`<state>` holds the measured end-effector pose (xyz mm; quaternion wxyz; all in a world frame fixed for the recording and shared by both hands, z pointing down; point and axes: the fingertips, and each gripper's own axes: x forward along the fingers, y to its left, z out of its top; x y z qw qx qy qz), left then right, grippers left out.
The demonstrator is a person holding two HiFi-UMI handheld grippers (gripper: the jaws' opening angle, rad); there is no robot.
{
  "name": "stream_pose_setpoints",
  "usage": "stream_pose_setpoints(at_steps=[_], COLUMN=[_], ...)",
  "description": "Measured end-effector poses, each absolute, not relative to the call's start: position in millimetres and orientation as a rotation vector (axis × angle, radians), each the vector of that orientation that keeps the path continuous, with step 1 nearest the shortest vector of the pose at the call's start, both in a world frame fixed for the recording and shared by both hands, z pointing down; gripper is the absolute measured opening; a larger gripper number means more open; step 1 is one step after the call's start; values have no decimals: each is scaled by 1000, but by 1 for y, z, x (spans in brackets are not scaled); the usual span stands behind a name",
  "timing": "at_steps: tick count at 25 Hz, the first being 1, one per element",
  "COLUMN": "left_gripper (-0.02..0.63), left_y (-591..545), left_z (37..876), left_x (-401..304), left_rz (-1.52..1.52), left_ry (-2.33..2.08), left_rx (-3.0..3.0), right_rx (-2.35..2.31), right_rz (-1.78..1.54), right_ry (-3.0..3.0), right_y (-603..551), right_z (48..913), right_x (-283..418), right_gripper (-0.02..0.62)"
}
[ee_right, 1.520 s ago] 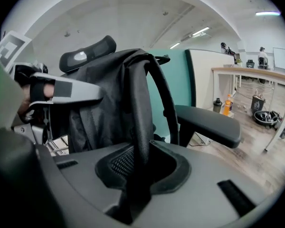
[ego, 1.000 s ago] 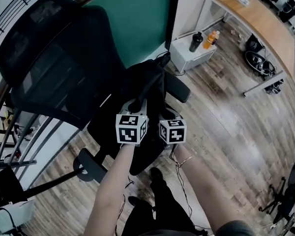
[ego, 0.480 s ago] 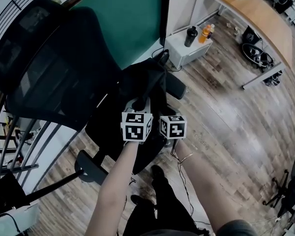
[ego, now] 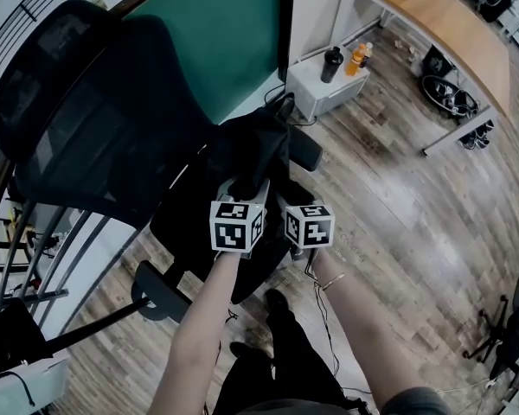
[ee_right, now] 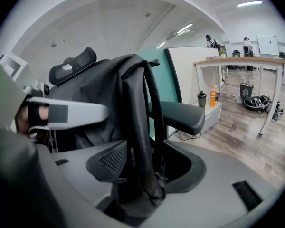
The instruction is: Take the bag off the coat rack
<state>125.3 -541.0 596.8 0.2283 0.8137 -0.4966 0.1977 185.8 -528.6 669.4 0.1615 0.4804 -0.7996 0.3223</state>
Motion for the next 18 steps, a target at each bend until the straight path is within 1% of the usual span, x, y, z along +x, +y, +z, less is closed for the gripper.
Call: stream_pose_setpoints(at_steps=[4,7,11,18], left_gripper=[193,206,207,206], left_y=[-526,-514,-496,-467], left_z=[587,581,571,553], left_x=[131,132,127,110], left_rz=[525,505,486,434], left_ry=[-1337,-1336,-1362,-1442], left_rx=[2271,2278,2282,2258], right_rx=[1396,1431,1503,1543], right_rz=[890,832,798,846], right_ry=[-2327,-2337,-2346,-2435], right_y=[-524,-518,-507,-475], right_z=[651,634,616,575], right_x=[189,192,203,207], right_gripper=[232,233,227,207])
